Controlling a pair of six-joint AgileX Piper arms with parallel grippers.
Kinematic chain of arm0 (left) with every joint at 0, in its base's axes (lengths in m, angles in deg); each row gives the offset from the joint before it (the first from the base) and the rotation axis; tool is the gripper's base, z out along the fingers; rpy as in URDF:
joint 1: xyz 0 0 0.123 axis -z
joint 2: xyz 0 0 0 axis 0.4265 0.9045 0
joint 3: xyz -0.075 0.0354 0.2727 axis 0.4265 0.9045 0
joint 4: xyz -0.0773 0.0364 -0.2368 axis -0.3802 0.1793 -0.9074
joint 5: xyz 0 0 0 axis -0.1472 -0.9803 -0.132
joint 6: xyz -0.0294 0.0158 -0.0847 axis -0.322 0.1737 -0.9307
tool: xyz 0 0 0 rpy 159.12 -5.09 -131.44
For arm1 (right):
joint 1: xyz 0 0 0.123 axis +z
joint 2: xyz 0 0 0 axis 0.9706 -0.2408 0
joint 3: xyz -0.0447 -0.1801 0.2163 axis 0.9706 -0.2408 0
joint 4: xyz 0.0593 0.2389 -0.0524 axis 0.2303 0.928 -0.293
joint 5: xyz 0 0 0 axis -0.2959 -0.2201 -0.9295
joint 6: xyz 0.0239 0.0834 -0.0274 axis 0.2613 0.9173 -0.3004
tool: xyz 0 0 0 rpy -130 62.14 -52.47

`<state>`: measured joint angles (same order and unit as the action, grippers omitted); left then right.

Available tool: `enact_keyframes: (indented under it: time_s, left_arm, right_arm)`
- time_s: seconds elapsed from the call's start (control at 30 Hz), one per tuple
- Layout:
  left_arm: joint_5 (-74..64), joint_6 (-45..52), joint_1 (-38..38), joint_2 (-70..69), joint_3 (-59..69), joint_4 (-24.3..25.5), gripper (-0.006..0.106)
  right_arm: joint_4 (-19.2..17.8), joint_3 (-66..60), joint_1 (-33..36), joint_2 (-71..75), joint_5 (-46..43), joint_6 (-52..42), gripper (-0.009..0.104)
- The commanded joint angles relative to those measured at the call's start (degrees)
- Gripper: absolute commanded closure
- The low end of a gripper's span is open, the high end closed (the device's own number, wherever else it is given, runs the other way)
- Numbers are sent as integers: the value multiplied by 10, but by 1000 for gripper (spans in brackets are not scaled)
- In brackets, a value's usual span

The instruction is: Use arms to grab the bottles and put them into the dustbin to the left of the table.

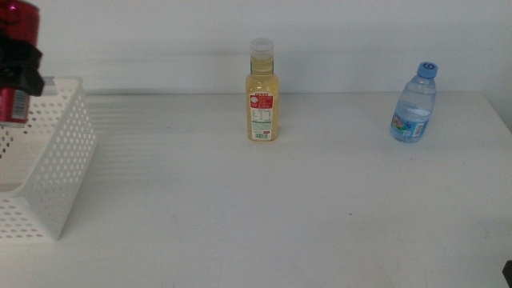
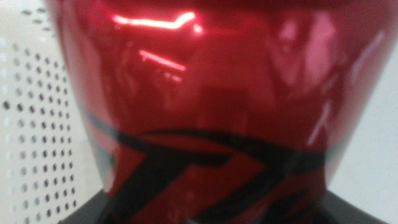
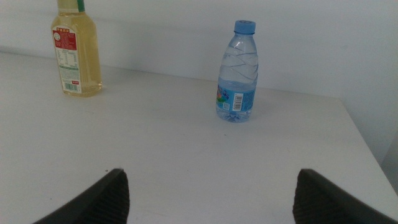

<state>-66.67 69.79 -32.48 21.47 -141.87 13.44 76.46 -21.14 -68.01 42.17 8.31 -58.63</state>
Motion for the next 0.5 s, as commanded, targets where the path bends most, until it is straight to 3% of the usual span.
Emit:
enact_keyframes:
  time_s: [0.0, 0.47]
  left_arm:
    - [11, 12, -20, -13, -37, -16, 106]
    - [11, 33, -131, 82, -47, -10, 106]
  right_arm:
    - [0, 4, -3, 15, -44, -9, 18]
    - [0, 4, -3, 15, -44, -9, 18]
